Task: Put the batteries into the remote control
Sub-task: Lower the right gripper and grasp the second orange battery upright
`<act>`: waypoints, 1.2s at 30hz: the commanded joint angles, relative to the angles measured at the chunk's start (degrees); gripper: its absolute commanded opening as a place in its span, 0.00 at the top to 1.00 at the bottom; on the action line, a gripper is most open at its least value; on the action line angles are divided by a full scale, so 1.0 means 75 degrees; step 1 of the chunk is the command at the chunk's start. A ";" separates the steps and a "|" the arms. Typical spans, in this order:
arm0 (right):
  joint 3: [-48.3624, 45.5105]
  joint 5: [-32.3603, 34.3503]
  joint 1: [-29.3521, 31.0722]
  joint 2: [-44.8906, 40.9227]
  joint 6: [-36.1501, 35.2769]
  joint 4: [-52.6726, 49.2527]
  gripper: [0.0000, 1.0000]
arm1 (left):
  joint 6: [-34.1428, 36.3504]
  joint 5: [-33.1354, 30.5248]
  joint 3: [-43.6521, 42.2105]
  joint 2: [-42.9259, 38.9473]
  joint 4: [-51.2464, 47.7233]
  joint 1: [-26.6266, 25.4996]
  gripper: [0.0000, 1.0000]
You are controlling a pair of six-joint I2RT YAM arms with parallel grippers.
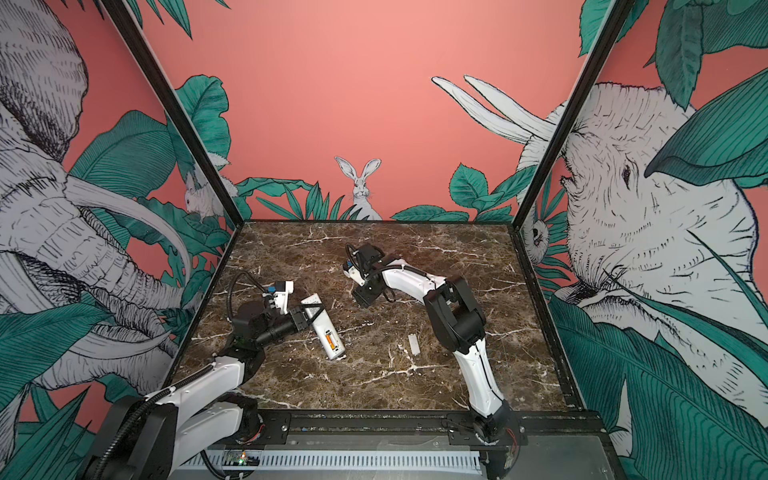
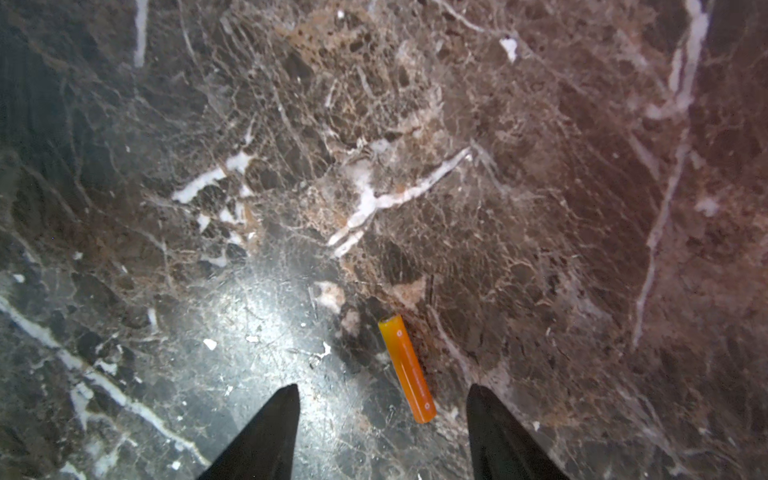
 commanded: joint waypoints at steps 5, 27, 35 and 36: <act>0.0178 0.0020 -0.0067 0.0176 -0.0208 -0.0169 0.43 | -0.0036 0.0149 -0.0054 -0.0182 0.0383 0.0066 1.00; 0.0616 0.0085 -0.0123 0.0612 -0.0322 -0.0492 0.64 | -0.0036 0.0158 -0.0092 -0.0528 0.0150 0.0079 1.00; 0.0654 0.0120 -0.0136 0.0725 -0.0404 -0.0612 0.67 | -0.0012 0.0139 -0.0102 -0.0687 -0.0014 0.0120 1.00; 0.0653 0.0115 -0.0137 0.0742 -0.0417 -0.0612 0.67 | -0.0020 0.0137 -0.0100 -0.0691 -0.0010 0.0110 1.00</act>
